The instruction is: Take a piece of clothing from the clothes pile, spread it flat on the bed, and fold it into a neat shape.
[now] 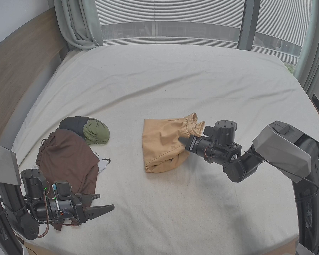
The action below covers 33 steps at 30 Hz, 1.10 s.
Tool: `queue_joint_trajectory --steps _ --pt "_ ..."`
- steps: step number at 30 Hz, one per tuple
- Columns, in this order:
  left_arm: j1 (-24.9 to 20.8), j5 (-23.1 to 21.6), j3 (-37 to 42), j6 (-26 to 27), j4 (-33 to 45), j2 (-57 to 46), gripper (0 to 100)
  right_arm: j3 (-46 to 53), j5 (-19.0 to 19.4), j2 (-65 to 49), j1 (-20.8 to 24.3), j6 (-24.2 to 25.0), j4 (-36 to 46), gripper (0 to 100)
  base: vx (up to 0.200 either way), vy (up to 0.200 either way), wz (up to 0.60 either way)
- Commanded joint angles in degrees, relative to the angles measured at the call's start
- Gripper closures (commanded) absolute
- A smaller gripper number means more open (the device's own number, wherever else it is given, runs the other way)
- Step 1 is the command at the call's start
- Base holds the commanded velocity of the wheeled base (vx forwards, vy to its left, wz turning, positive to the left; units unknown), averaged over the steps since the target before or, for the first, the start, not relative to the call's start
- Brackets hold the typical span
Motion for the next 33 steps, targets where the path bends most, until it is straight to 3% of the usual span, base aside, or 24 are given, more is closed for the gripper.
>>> queue_joint_trajectory --steps 1,16,17,33 --pt "-0.07 0.00 1.01 -0.01 0.01 0.13 0 4.55 -0.51 1.12 -0.20 -0.04 -2.42 100 0.000 0.000 0.00" --pt "-0.07 0.00 1.01 -0.01 -0.07 -0.13 0 8.07 -1.13 5.17 -0.29 -0.13 -9.36 100 0.000 0.000 0.00" --pt "-0.07 0.00 1.01 -0.01 -0.07 -0.13 0 8.07 -1.13 5.17 -0.29 -0.13 -9.36 0 0.000 0.000 0.00" --pt "-0.07 0.00 1.01 -0.01 -0.07 -0.31 0 13.17 -3.15 -3.01 -7.49 -2.32 -9.45 0 0.000 0.000 0.00"
